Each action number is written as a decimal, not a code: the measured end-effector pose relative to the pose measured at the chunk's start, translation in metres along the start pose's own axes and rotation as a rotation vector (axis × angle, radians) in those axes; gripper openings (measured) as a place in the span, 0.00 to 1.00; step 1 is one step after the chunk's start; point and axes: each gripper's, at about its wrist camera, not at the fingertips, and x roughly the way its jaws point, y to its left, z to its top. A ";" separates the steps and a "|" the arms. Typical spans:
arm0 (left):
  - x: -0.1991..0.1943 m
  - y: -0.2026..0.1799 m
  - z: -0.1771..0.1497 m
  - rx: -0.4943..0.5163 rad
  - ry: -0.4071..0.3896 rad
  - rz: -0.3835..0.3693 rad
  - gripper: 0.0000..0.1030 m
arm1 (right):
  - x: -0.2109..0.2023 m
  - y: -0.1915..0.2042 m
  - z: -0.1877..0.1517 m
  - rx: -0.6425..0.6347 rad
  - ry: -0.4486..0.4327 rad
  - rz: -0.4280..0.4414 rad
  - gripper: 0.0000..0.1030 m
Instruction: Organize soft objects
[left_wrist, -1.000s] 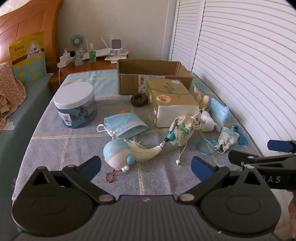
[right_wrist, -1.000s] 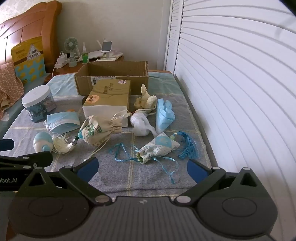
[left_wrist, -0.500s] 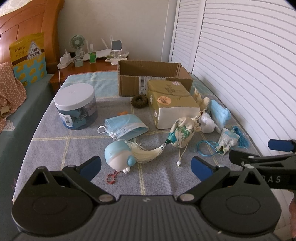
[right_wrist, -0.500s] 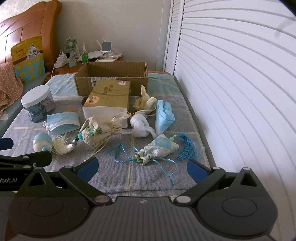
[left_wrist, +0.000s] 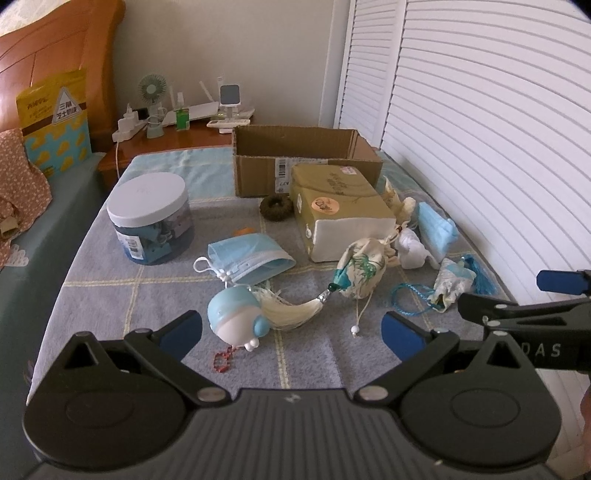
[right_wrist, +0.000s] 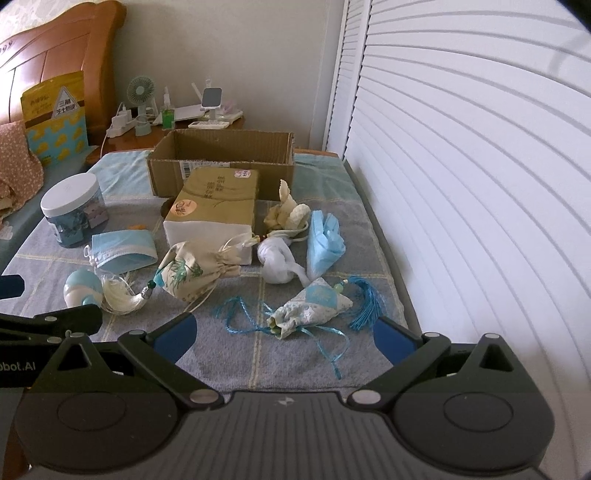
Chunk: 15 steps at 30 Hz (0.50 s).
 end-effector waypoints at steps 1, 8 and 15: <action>0.000 0.000 0.000 0.000 -0.001 -0.002 0.99 | 0.000 0.000 0.000 0.000 -0.001 -0.002 1.00; 0.000 -0.002 0.001 0.006 -0.003 -0.008 0.99 | -0.003 -0.002 0.000 0.000 -0.006 -0.010 1.00; -0.001 -0.003 0.001 0.012 -0.001 -0.011 1.00 | -0.004 -0.002 0.001 0.003 -0.009 -0.012 1.00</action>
